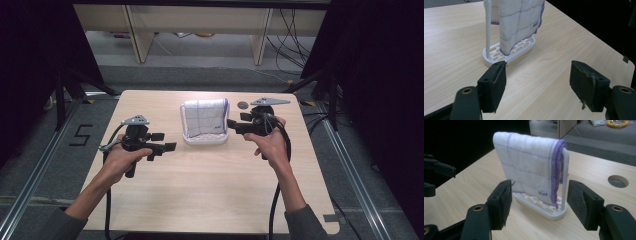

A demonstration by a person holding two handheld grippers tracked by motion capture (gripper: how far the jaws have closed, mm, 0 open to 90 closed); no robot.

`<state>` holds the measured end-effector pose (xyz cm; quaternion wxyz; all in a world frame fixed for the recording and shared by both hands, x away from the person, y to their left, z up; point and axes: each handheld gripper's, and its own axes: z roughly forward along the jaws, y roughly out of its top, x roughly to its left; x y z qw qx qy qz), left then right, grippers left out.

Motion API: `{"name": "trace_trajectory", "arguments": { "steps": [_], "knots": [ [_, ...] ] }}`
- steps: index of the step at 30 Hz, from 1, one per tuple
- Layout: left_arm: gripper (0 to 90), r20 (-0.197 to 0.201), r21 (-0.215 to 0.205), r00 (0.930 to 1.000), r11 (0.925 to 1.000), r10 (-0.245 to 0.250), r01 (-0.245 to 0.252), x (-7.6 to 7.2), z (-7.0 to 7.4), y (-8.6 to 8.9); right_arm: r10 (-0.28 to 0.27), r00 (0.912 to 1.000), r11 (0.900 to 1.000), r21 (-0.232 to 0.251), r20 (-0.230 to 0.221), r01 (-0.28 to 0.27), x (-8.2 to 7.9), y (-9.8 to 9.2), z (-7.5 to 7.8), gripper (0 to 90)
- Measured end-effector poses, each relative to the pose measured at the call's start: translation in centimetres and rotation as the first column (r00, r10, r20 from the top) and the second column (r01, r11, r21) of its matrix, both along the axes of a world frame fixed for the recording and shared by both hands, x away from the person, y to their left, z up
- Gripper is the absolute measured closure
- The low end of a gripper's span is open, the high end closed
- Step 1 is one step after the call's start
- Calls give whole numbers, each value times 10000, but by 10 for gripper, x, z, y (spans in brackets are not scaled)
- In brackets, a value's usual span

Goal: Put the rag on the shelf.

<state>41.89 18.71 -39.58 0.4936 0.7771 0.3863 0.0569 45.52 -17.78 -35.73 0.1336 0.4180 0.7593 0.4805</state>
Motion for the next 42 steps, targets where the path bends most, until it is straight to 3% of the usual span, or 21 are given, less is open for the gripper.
{"name": "trace_trajectory", "arguments": {
  "steps": [9, 16, 17, 18, 19, 20, 21, 22, 24, 30, 31, 33, 42],
  "knots": [
    [271, 235, 272, 9995, 9994, -217, 210, -15, -6, 2, 336, 9993, 9994, -64, -151, -337, -9, 0, -18, 367],
    [246, 387, 80, 9979, 9986, -516, 513, -24, -16, 3, 382, 9989, 9991, -148, -254, -386, -20, -2, -26, 361],
    [238, 379, 45, 9979, 9986, -534, 532, -25, -18, 2, 355, 9983, 9993, -55, -452, -357, -23, -2, -27, 360],
    [238, 353, -36, 9975, 9981, -613, 614, -25, -20, 2, 443, 9985, 9990, -39, -316, -444, -23, -3, -29, 359],
    [238, 343, 64, 9977, 9983, -581, 579, -27, -22, 1, 449, 9985, 9989, -128, -301, -453, -24, -4, -31, 355],
    [235, 326, 101, 9974, 9979, -641, 638, -27, -24, 1, 394, 9973, 9992, 50, -620, -392, -27, -4, -33, 351],
    [231, 302, 116, 9973, 9977, -670, 667, -28, -25, 1, 587, 9969, 9982, -66, -526, -591, -28, -6, -35, 350],
    [231, 327, 185, 9972, 9976, -679, 673, -29, -26, 0, 369, 9971, 9993, 19, -663, -369, -31, -4, -36, 349],
    [226, 383, 314, 9973, 9977, -620, 609, -31, -28, -1, 566, 9975, 9983, -109, -423, -571, -31, -7, -39, 348],
    [212, 441, 395, 9975, 9978, -544, 527, -35, -35, -1, 505, 9963, 9986, -131, -690, -515, -43, -6, -44, 341],
    [211, 427, 379, 9969, 9972, -665, 649, -36, -36, -1, 681, 9960, 9975, -131, -576, -690, -43, -6, -45, 340],
    [209, 407, 419, 9968, 9968, -691, 674, -38, -39, -1, 620, 9961, 9973, -342, -636, -642, -47, -6, -46, 340],
    [210, 480, 955, 9958, 9928, -778, 729, -47, -55, -1, 865, 9937, 9945, -532, -715, -904, -55, -6, -57, 339]
  ]
}}
